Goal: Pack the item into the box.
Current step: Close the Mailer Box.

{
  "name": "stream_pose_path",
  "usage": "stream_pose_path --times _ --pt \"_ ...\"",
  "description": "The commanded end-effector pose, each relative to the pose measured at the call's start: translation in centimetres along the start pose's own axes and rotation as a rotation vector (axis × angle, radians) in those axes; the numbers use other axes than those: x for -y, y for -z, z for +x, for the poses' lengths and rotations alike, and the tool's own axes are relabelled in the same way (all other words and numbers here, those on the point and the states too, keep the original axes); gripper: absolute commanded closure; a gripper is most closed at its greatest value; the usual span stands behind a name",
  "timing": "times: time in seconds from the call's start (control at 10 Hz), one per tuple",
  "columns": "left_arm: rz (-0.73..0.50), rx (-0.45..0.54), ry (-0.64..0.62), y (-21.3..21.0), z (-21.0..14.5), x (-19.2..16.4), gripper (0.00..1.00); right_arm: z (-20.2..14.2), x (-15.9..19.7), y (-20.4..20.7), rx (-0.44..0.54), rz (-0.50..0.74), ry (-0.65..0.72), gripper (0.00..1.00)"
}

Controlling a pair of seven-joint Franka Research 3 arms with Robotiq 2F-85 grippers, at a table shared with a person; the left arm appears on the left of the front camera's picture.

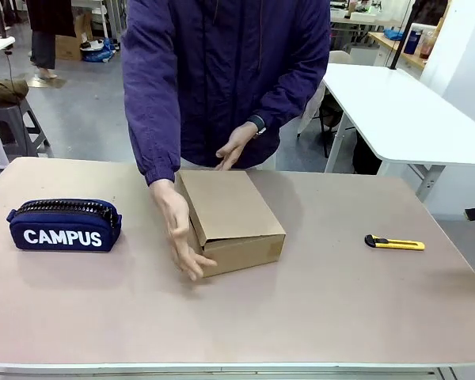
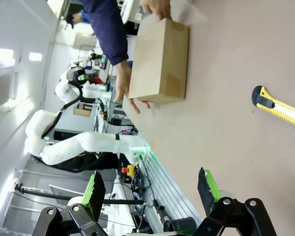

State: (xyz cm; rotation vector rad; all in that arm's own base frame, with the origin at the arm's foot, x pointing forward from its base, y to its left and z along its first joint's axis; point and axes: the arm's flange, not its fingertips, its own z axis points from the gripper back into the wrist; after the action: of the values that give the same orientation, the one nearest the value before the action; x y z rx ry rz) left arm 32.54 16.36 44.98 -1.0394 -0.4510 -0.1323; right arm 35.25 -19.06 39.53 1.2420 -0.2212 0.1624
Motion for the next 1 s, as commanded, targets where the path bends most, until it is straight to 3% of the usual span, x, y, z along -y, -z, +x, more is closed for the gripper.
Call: stream_pose_path --times 0.0,0.9 --pt "-0.011 0.011 0.001 -0.13 0.03 0.27 0.0 -0.19 0.0 0.07 0.002 0.015 -0.025 0.0" --pt "-0.011 0.011 0.001 -0.13 0.03 0.27 0.0 -0.19 0.0 0.07 0.002 0.015 -0.025 0.0"
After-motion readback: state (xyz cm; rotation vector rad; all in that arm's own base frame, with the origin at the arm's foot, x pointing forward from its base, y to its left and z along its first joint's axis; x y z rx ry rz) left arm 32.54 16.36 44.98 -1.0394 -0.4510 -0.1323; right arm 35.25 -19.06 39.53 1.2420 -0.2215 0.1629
